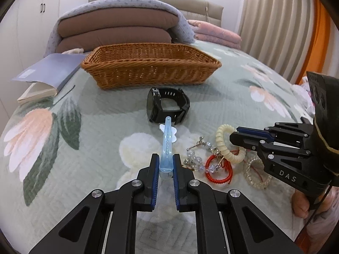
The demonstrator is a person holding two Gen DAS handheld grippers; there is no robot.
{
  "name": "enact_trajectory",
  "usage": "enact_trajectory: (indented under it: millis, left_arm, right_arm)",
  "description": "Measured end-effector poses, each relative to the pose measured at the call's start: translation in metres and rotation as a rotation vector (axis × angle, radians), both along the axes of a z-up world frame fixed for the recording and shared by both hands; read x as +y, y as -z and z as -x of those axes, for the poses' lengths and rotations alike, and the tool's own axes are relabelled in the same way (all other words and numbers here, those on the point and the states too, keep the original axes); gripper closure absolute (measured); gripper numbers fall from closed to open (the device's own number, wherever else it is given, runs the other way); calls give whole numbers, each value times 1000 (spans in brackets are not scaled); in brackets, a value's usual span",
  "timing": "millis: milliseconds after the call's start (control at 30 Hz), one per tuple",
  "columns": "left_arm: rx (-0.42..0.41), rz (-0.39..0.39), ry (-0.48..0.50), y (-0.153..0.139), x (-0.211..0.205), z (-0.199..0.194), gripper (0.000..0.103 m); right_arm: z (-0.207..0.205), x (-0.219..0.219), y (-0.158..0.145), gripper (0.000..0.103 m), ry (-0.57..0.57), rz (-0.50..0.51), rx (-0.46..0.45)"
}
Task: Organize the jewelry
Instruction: 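Grasp the blue hair clip with the left gripper while the right gripper grasps the cream coil bracelet, then carry the blue clip and cream coil bracelet into the wicker basket and release both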
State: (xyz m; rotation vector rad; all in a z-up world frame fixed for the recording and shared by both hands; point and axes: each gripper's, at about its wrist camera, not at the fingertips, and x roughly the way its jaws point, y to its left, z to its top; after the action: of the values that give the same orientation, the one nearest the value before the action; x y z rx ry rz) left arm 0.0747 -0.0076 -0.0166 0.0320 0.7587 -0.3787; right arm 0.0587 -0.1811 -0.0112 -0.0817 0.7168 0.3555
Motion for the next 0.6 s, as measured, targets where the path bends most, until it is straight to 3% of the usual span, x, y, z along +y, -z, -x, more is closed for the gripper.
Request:
enact_trajectory:
  millis: [233, 333, 600]
  left_arm:
    - [-50, 36, -7, -13, 6, 4, 91]
    - [-71, 71, -26, -27, 14, 3, 91]
    - [-143, 212, -101, -96, 41, -36, 91]
  right_arm:
    - [5, -16, -27, 90, 57, -118, -91]
    - [-4, -20, -52, 90, 96, -142, -120]
    - [-68, -21, -115, 90, 157, -176, -190]
